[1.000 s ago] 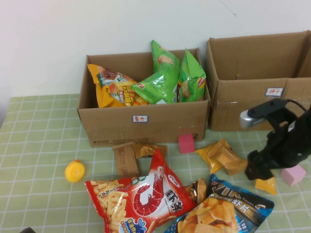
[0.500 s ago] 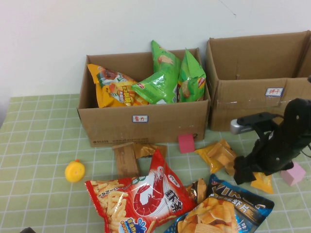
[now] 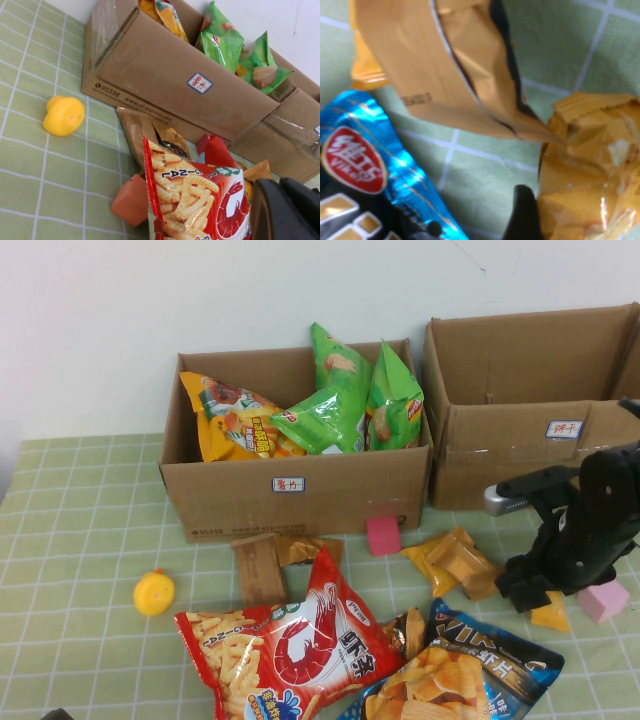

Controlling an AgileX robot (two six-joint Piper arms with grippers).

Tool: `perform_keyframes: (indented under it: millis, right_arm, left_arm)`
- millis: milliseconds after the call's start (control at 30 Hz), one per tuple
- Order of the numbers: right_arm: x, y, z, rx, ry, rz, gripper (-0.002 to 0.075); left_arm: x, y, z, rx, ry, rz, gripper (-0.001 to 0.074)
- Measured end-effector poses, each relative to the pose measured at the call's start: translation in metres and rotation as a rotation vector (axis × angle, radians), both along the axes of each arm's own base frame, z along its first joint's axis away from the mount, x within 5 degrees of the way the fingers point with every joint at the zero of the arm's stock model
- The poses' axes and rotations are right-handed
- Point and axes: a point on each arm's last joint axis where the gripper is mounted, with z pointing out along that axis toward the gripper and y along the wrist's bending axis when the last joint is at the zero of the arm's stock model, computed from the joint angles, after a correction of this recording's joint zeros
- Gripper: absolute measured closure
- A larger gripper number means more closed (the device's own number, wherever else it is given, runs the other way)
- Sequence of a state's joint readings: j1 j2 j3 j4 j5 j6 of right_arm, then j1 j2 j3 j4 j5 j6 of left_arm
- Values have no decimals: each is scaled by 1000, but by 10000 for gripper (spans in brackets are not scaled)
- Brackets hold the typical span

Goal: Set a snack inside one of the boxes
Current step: Pick up the biscuit

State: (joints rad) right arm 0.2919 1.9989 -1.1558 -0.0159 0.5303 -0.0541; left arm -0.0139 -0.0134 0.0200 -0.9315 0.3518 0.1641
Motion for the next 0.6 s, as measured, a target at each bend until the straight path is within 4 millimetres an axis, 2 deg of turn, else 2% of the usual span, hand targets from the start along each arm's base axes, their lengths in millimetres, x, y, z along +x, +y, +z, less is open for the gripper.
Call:
perform_keyframes:
  millis: [133,200,233,367,500,567,600]
  right_arm:
    - [0,0,-8,-11,19,-2,250]
    - [0,-1,-12,-16,29,-6,286]
    - [0,-1,-13,-16,31,-8,313]
    - [0,-1,-10,-15,29,-10,519]
    - [-1,-1,13,-1,-18,-17,531]
    - [-2,-2,35,12,-60,-15,531]
    - [-4,-2,52,20,-97,-6,531]
  left_arm:
    - [0,0,0,0,0,0,736]
    - [0,0,0,0,0,0,736]
    - [0,0,0,0,0,0,736]
    - [0,0,0,0,0,0,736]
    - [0,0,0,0,0,0,736]
    - [0,0,0,0,0,0,736]
    - [0,0,0,0,0,0,736]
